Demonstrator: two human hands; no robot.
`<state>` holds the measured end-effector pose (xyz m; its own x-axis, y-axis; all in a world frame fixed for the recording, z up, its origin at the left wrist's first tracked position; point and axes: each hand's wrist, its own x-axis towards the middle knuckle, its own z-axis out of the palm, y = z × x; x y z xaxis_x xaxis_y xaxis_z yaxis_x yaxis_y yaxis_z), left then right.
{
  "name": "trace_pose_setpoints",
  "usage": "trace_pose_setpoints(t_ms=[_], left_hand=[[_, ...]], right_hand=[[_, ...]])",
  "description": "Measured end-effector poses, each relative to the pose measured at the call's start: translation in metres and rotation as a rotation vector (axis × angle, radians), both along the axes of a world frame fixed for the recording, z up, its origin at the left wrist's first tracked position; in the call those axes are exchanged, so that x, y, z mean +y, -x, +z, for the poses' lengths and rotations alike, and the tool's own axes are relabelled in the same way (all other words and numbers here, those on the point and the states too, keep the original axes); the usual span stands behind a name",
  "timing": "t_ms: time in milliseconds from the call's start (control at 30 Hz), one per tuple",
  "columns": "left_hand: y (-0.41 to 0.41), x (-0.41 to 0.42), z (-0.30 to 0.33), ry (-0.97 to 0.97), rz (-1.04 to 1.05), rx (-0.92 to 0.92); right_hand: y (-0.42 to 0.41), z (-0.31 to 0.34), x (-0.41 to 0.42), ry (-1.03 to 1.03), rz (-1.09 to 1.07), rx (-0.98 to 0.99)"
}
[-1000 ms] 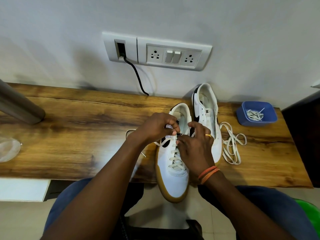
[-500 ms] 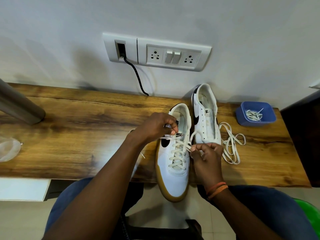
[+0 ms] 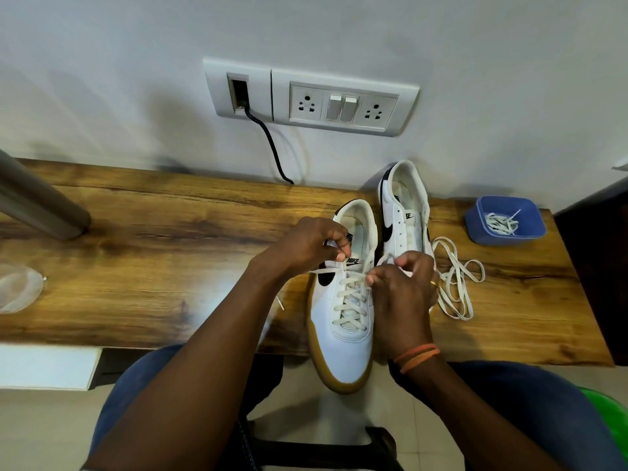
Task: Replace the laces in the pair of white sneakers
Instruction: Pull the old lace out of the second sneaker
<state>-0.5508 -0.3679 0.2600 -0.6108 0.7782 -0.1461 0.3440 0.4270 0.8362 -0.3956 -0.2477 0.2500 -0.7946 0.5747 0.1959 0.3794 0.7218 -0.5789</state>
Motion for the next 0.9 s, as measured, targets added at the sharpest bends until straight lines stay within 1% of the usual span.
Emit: trace_pose_setpoints(t_ms=[67, 133, 167, 267, 367, 433, 533, 600, 700, 833, 900], left_hand=[[0.001, 0.0, -0.001, -0.004, -0.013, 0.008], [0.001, 0.0, 0.0, -0.007, -0.021, 0.003], [0.0, -0.001, 0.0, -0.008, -0.02, -0.003], [0.0, 0.001, 0.0, -0.012, -0.023, 0.011], [0.0, 0.001, -0.002, -0.009, -0.02, 0.021], [0.0, 0.001, -0.002, -0.012, -0.019, 0.03], [0.001, 0.001, -0.002, -0.014, -0.026, 0.03], [0.001, 0.001, -0.002, -0.009, -0.012, 0.001], [0.002, 0.001, -0.002, -0.003, 0.001, -0.022], [0.003, 0.002, -0.003, 0.001, 0.001, -0.018], [0.004, 0.002, -0.003, 0.006, -0.003, -0.01]], right_hand=[[-0.011, 0.003, 0.007, 0.063, -0.057, 0.019], [-0.019, 0.007, 0.012, 0.09, -0.065, -0.017], [-0.021, 0.009, 0.012, 0.062, -0.048, -0.046], [-0.015, 0.011, 0.004, -0.141, 0.067, -0.107], [0.005, 0.008, -0.006, -0.234, 0.144, -0.171], [0.013, 0.004, -0.008, -0.214, 0.137, -0.183], [0.009, 0.006, -0.006, -0.156, 0.112, -0.118], [0.0, 0.012, 0.002, -0.118, 0.043, -0.091], [-0.018, 0.024, 0.022, -0.038, -0.034, -0.129], [-0.041, 0.033, 0.033, -0.077, 0.049, -0.147], [-0.036, 0.032, 0.029, -0.107, 0.11, -0.125]])
